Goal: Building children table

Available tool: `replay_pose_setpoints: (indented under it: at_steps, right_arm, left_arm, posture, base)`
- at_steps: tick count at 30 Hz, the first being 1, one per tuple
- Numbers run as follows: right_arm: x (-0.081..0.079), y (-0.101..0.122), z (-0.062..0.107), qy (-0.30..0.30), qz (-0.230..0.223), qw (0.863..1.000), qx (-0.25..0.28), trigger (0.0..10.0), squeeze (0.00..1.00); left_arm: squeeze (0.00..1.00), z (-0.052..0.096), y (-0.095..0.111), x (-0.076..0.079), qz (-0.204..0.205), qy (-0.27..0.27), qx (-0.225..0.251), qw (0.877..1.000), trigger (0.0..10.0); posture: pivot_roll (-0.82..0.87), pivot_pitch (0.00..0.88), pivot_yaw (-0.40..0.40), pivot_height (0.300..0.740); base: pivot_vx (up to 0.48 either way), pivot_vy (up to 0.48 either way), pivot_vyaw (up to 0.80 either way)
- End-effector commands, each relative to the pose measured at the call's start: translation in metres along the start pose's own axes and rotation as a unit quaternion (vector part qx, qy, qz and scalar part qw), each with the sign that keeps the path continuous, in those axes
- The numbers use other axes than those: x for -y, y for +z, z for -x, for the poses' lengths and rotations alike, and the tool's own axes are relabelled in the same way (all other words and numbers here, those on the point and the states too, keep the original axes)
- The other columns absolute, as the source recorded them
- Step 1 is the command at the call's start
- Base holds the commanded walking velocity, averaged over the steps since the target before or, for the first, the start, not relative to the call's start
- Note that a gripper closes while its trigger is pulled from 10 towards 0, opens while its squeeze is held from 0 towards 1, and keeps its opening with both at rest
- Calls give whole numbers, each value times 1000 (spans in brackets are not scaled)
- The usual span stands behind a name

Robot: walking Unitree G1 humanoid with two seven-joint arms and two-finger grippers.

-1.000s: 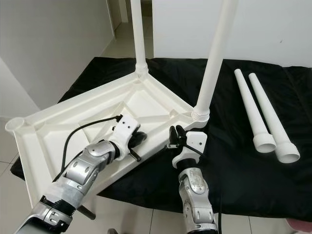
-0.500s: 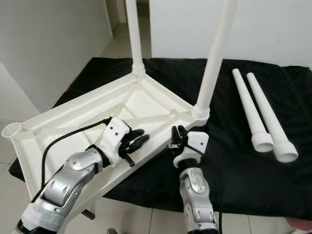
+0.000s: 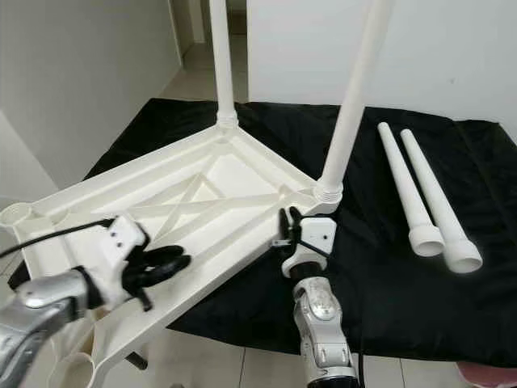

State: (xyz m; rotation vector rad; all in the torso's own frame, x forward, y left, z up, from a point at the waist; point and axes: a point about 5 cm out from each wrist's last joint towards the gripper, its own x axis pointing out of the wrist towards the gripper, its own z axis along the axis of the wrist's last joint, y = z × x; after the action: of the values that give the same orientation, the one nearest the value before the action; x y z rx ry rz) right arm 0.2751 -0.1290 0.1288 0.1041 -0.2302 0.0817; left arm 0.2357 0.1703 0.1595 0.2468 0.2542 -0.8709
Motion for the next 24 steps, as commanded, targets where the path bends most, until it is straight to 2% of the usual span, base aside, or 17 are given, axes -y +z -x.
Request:
replay_pose_setpoints:
  at_steps: [1, 7, 9, 11, 14, 19, 21, 22, 24]
  right_arm:
    - [0, -4, 1, -7, 2, 1000, -7, 10000, 0]
    - [3, -4, 0, -27, 2, 1000, -5, 10000, 0]
    - [3, -4, 0, -27, 2, 1000, -5, 10000, 0]
    - [3, -3, 0, -31, 2, 1000, -3, 10000, 0]
    - [4, -4, 3, -36, 1, 999, -3, 10000, 0]
    - [6, -4, 4, -45, 1, 999, -2, 10000, 0]
    - [19, -6, 10, -123, 11, 992, -11, 10000, 0]
    - [19, -6, 10, -123, 11, 992, -11, 10000, 0]
    - [26, -8, 15, -161, 20, 987, -19, 10000, 0]
  left_arm:
    - [0, 7, -2, -1, -2, -46, -16, 999, 10000]
    - [0, 28, -6, -26, -19, 2, -47, 999, 10000]
    - [0, 28, -6, -26, -19, 2, -47, 999, 10000]
    - [0, 33, -10, -35, -20, 15, -60, 998, 10000]
    - [0, 38, -27, -45, -21, 39, -93, 995, 10000]
    - [0, 35, -41, -40, -34, 31, -126, 991, 10000]
    - [0, 32, -51, -33, -15, 32, -125, 992, 10000]
    - [0, 32, -51, -33, -15, 32, -125, 992, 10000]
    - [0, 31, -56, -30, -11, 30, -128, 991, 10000]
  posture:
    - [5, 51, 51, 740]
    - [-3, 54, 69, 740]
    - [-3, 54, 69, 740]
    - [-8, 57, 76, 740]
    - [-10, 59, 82, 740]
    - [-12, 63, 88, 740]
    - [-13, 66, 86, 740]
    - [-13, 66, 86, 740]
    - [-14, 69, 87, 740]
  base:
    - [0, 0, 0]
    - [0, 0, 0]
    - [0, 0, 0]
    - [0, 0, 0]
    - [0, 0, 0]
    - [0, 0, 0]
    - [0, 0, 0]
    - [0, 0, 0]
    - [0, 0, 0]
